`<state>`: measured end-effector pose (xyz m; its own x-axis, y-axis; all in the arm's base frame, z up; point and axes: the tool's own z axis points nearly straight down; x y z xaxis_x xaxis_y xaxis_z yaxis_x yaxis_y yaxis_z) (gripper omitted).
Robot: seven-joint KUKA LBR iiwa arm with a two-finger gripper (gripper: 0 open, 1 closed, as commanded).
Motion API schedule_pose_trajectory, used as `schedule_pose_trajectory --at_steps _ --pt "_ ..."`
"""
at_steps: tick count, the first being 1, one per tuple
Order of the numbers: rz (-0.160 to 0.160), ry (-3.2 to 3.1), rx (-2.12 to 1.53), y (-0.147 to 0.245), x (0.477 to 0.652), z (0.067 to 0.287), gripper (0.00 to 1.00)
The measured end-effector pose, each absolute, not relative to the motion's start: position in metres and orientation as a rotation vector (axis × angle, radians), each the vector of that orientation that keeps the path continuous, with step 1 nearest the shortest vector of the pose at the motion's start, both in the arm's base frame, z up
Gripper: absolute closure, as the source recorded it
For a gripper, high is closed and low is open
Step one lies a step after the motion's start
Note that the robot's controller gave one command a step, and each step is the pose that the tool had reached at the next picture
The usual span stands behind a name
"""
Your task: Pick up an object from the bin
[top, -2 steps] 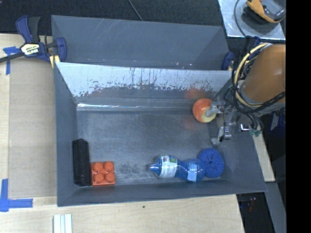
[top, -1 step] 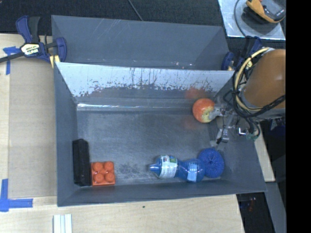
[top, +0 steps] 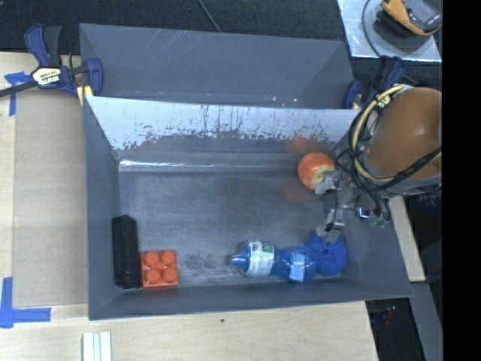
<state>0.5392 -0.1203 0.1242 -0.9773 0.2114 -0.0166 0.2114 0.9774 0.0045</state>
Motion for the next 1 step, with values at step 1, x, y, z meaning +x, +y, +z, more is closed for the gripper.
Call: schedule_pose_trajectory --at_steps 1 --pt "0.001 3.119 -0.122 -0.1062 0.539 0.1037 0.0"
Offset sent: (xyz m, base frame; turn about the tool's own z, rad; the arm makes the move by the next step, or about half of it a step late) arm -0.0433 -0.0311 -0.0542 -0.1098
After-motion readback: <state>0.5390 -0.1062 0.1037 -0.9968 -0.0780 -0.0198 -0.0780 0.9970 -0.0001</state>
